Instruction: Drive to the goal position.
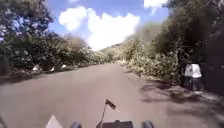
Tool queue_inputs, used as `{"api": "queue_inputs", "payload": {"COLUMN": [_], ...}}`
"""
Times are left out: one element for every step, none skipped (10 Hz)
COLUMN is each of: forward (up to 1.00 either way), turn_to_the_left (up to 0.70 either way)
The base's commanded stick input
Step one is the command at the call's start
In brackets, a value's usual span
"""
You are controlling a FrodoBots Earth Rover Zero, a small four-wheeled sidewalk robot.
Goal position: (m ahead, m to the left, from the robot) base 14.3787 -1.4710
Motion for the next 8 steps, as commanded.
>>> {"api": "queue_inputs", "payload": {"forward": [0.70,0.70,0.70,0.70,0.70,0.70,0.70,0.70], "turn_to_the_left": [-0.35,-0.35,-0.29,-0.22,0.00,0.00,0.00,0.00]}}
